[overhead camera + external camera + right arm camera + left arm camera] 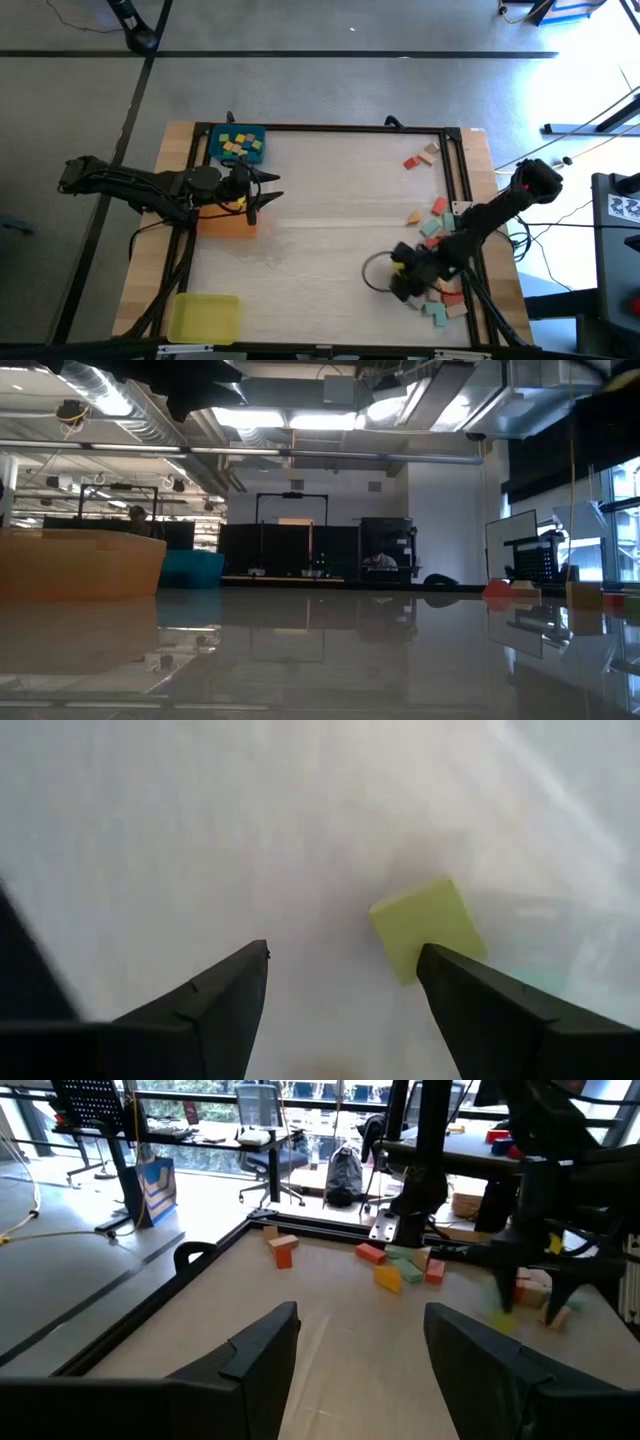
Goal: Sort blocks by size
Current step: Put the light green cube block into the blue bin, then put the red cube block into the blue bin
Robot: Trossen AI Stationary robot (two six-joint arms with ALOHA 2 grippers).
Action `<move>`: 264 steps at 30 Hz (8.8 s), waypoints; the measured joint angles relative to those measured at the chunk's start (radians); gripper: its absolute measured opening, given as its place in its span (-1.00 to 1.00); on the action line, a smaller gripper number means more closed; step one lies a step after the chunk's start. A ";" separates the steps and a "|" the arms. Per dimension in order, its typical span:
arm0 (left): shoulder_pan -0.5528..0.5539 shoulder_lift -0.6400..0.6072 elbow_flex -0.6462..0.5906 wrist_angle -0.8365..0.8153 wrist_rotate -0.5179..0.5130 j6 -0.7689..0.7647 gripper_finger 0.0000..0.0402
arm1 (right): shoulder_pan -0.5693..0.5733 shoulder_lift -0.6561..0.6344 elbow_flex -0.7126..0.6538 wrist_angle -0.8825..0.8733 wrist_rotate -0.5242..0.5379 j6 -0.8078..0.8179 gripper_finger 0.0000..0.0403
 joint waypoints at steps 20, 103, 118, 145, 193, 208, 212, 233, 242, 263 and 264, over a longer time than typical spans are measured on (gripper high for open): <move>-0.001 0.001 0.000 -0.035 0.000 -0.032 0.02 | -0.298 0.007 0.142 -0.242 0.182 -0.230 0.33; 0.001 0.001 0.000 0.167 -0.001 0.052 0.02 | -0.944 0.593 0.562 0.981 -0.177 -1.357 -0.31; 0.003 0.001 0.000 0.190 0.000 0.055 0.02 | -1.002 0.981 1.169 0.896 -0.254 -1.352 -0.30; 0.007 0.001 0.000 0.182 0.000 0.102 0.02 | -1.035 1.244 1.511 0.937 -0.147 -1.385 -0.10; 0.006 0.001 0.000 0.104 0.000 0.072 0.02 | -0.901 0.540 1.510 -0.943 -0.024 -1.494 0.30; 0.006 0.001 0.000 0.096 0.000 0.079 0.02 | -0.775 0.415 1.336 -1.012 0.120 -1.340 0.30; 0.006 0.001 0.000 0.095 0.000 0.079 0.02 | -0.780 0.281 1.114 -0.923 0.144 -1.293 0.30; 0.006 0.000 0.000 0.076 0.000 0.074 0.02 | -0.778 -0.346 0.233 -0.821 -0.071 -0.543 0.30; 0.006 0.000 0.000 0.079 0.000 0.072 0.02 | -0.657 -0.340 0.062 -0.638 -0.298 -0.417 0.30; 0.006 0.000 0.000 0.078 0.000 0.074 0.02 | -0.116 -0.282 0.041 -0.326 -0.490 0.308 0.30; 0.006 0.000 0.000 0.079 0.000 0.073 0.02 | -0.087 -0.271 0.041 -0.310 -0.481 0.350 0.30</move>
